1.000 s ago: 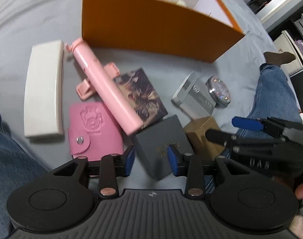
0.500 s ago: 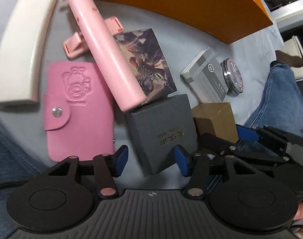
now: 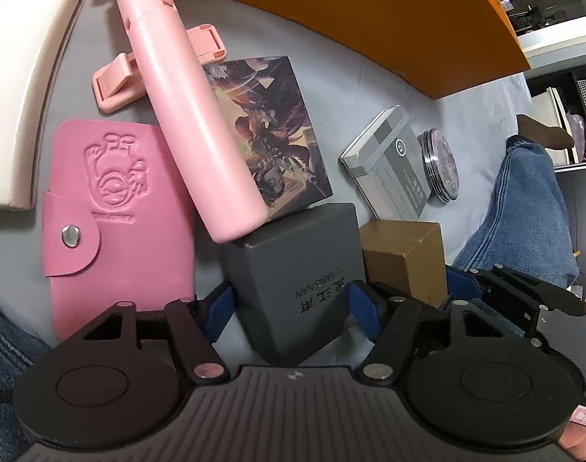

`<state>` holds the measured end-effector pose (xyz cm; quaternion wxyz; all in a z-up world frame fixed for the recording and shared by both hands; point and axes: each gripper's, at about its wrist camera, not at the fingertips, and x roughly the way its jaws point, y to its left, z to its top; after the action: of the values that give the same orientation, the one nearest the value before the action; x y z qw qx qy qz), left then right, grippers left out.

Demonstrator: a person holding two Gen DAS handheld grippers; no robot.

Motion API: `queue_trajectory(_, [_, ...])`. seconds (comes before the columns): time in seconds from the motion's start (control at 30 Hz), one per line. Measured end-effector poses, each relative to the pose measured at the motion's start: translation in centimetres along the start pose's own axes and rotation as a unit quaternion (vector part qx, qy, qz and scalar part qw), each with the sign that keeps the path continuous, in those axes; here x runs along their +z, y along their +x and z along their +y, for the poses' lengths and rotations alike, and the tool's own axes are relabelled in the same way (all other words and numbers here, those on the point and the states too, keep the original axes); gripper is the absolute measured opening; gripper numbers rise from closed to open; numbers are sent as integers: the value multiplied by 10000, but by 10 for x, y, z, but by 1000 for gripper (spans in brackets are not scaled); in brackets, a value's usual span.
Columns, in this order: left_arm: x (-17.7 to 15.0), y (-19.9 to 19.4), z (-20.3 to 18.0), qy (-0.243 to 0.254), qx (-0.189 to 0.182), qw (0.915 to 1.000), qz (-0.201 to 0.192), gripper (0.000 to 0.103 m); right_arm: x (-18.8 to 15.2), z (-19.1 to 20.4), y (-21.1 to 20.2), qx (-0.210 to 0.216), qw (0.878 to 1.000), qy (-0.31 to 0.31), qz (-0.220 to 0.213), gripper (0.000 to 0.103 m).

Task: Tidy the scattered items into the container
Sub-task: 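Grasp the small gold box with the right tool while the left tool grasps the grey box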

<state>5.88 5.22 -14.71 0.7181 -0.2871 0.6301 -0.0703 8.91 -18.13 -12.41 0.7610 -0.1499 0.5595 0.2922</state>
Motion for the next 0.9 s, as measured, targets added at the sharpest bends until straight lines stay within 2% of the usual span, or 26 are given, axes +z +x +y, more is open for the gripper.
queue_trajectory(0.1, [-2, -6, -2, 75, 34, 10000, -53, 61, 0, -3, 2, 18, 9999, 114, 17, 52])
queue_trajectory(0.4, [-15, -29, -15, 522, 210, 9980, -299, 48, -2, -3, 1, 58, 9998, 203, 9, 50])
queue_trajectory(0.63, [-25, -37, -37, 1147, 721, 9899, -424, 47, -4, -1, 1, 42, 9998, 185, 18, 50])
queue_trajectory(0.8, [-32, -44, -47, 1505, 1148, 9801, -597, 47, 0, -3, -7, 128, 9993, 296, -185, 49])
queue_trajectory(0.9, [-33, -45, -52, 1683, 1267, 9754, -644, 47, 3, -2, -14, 268, 9987, 297, -304, 48])
